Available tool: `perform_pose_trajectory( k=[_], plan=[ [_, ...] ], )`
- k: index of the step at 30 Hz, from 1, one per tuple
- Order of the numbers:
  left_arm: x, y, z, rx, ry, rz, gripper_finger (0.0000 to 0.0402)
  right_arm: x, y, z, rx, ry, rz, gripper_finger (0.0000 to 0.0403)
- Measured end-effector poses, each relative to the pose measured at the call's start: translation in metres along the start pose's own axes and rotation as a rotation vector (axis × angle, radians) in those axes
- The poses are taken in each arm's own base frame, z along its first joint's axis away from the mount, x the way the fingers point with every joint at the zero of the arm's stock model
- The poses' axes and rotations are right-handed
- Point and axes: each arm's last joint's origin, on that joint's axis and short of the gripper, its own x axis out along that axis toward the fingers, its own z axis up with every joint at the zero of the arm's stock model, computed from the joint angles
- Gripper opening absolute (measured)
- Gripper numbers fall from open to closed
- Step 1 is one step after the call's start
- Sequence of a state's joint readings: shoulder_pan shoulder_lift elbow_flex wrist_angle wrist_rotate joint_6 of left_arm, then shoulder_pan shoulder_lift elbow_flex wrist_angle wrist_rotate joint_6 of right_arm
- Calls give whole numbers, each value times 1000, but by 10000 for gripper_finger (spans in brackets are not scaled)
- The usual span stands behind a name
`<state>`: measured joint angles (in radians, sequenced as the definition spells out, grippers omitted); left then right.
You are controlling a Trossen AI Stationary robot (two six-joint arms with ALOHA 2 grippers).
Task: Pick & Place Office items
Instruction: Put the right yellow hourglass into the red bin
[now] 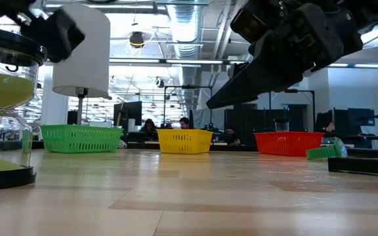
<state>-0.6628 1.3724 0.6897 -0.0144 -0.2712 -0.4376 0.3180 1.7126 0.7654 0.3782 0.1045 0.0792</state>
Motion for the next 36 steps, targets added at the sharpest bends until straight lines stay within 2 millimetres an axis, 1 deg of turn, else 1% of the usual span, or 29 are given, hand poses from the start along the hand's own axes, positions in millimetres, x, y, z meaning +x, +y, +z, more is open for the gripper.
perform_pose_trajectory(
  k=[2, 7, 10, 18, 23, 27, 31, 36],
  plan=[
    [0, 0, -5, 10, 8, 10, 288, 0, 0, 1, 2, -14, 1, 249],
    [-2, -10, 0, 34, -73, -48, 294, 0, 0, 3, 4, -31, 2, 249],
    [-2, -13, -1, 43, -80, -44, 298, 0, 0, 3, 5, -30, 1, 249],
    [19, -13, -13, 58, -43, 2, 309, 0, 0, 3, 5, -26, 0, 249],
    [25, -13, -18, 67, -20, 13, 310, 0, 0, 3, 4, -26, 0, 249],
    [25, -13, -18, 67, -19, 13, 309, 0, 0, 3, 4, -26, 0, 249],
    [25, -13, -17, 65, -24, 11, 295, 0, 0, 3, 4, -26, 0, 249],
    [25, -13, -17, 63, -24, 11, 259, 0, 0, 3, 4, -26, 0, 249]
  ],
)
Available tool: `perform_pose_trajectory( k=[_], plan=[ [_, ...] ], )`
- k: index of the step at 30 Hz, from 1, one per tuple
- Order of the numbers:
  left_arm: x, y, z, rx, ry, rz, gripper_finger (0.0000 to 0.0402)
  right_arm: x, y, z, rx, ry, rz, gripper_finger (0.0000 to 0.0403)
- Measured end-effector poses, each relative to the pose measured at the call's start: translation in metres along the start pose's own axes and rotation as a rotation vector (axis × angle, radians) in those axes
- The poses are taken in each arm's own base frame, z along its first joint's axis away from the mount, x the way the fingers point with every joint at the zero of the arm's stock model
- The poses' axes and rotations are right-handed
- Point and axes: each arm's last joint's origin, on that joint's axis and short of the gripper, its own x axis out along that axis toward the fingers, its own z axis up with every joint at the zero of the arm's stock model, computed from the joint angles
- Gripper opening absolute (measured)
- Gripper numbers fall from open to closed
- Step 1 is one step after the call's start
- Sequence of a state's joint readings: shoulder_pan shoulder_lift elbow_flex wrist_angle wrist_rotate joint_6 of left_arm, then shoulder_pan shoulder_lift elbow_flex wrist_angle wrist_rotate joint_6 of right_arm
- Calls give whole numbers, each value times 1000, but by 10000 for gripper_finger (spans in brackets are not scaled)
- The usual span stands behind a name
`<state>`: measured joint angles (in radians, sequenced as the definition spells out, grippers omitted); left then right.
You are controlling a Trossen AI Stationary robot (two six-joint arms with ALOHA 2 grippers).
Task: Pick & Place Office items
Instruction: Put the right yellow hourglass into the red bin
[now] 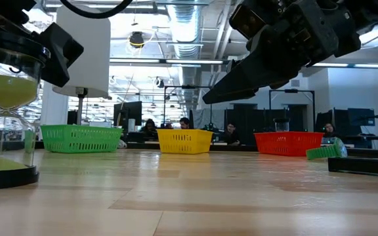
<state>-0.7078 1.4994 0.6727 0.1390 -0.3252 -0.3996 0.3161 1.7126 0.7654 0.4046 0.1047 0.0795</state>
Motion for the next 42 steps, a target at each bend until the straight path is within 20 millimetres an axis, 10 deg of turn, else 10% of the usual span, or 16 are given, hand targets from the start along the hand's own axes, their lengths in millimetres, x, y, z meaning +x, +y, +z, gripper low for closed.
perform_pose_trajectory(
  k=[11, 17, 28, 34, 42],
  plan=[
    [4, 12, 7, -69, -28, 33, 211, 0, 0, 9, 35, 48, 15, 243],
    [9, 32, 26, -51, -77, 90, 219, -32, -2, 21, -27, 276, 3, 239],
    [9, 121, 89, -6, -316, 249, 214, -148, -13, 13, 10, 180, -181, 239],
    [5, 175, 104, -81, -422, 346, 205, -166, -25, -13, 70, 20, -196, 240],
    [55, 220, 105, -130, -405, 328, 216, -175, -40, -24, 101, 12, -261, 240]
  ],
)
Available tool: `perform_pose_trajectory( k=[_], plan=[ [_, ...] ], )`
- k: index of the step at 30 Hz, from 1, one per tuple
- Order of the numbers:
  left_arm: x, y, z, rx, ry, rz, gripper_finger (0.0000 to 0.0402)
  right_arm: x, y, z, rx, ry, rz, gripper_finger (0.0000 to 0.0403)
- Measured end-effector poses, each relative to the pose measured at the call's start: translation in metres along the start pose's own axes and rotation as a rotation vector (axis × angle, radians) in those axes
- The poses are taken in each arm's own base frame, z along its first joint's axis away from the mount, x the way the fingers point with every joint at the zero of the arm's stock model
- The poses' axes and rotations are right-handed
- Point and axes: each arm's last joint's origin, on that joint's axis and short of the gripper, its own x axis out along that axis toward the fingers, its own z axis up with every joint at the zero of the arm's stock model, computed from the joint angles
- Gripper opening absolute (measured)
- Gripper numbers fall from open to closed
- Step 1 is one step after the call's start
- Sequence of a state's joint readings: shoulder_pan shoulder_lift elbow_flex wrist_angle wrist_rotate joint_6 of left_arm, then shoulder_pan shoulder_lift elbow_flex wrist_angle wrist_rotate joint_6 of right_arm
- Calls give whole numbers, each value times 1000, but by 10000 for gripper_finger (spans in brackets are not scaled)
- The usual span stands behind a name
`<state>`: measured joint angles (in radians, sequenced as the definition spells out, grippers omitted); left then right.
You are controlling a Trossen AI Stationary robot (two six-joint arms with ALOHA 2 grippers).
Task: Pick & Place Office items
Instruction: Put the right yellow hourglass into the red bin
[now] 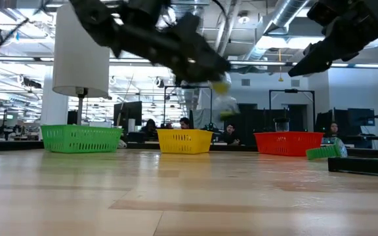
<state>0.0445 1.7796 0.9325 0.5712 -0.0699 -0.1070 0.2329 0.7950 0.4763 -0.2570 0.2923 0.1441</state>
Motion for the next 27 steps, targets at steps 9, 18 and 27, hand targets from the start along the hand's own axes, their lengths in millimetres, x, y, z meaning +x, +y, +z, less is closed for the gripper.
perform_pose_trajectory(
  k=[9, 18, 27],
  plan=[
    [44, 19, -17, -10, 52, 50, 215, 0, -3, 1, -9, -3, -13, 240],
    [54, 39, -35, -50, 95, 48, 209, 4, -2, 0, -13, 11, -13, 240],
    [52, 39, -33, -52, 105, 29, 264, 16, 1, -2, -21, 39, -20, 240]
  ],
)
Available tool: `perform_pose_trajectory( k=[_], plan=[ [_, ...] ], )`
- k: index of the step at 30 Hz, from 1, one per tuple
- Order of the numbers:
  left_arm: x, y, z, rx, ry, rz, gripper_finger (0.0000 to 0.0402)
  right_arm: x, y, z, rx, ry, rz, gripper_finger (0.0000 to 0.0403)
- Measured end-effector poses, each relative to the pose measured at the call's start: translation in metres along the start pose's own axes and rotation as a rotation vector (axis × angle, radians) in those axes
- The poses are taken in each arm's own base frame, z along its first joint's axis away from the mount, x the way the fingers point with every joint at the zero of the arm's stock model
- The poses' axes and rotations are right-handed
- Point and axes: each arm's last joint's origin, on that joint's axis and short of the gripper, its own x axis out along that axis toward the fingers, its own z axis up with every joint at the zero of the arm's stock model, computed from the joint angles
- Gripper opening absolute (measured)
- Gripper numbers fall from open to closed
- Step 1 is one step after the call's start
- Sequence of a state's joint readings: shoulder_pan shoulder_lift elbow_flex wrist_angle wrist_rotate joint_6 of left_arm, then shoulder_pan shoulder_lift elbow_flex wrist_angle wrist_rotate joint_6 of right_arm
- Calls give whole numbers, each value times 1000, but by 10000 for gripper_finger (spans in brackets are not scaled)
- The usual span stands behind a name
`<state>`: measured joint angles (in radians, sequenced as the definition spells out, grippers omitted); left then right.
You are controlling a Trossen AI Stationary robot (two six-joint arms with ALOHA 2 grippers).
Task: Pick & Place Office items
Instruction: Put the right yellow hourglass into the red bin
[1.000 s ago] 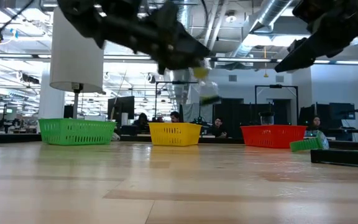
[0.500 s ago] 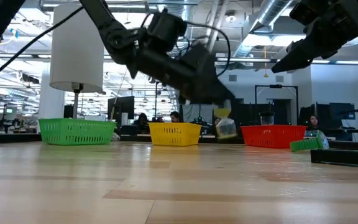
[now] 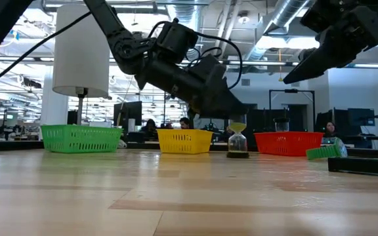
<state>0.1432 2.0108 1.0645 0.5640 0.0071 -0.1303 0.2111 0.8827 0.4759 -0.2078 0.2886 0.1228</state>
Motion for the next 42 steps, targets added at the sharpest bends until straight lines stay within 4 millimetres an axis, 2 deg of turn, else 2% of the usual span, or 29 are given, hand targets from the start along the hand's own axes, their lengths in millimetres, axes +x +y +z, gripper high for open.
perform_pose_trajectory(
  k=[5, 8, 11, 16, 21, 30, 35, 39, 42],
  plan=[
    [-2, 0, 4, 50, -6, 0, 279, 10, -1, 1, 11, -2, -15, 240],
    [-12, -3, 21, 96, -54, -3, 281, 17, -1, 1, 35, 11, -27, 240],
    [-30, -6, 45, 129, -101, -5, 282, 26, 1, -3, 38, 49, -32, 240],
    [-71, -11, 79, 158, -88, -2, 282, 43, 3, -14, 5, 146, -49, 240],
    [-110, -14, 97, 159, -33, 1, 282, 60, 1, -21, -3, 235, -89, 240],
    [-154, -15, 108, 166, 44, 22, 282, 79, -8, -10, 17, 274, -139, 240],
    [-179, -16, 113, 184, -6, 32, 282, 75, -13, -5, -66, 282, -137, 240],
    [-194, -12, 89, 176, 11, 45, 282, 60, -23, 1, -64, 261, -158, 240],
    [-204, -11, 71, 146, -25, 36, 282, 52, -32, -4, -48, 192, -182, 240]
  ],
)
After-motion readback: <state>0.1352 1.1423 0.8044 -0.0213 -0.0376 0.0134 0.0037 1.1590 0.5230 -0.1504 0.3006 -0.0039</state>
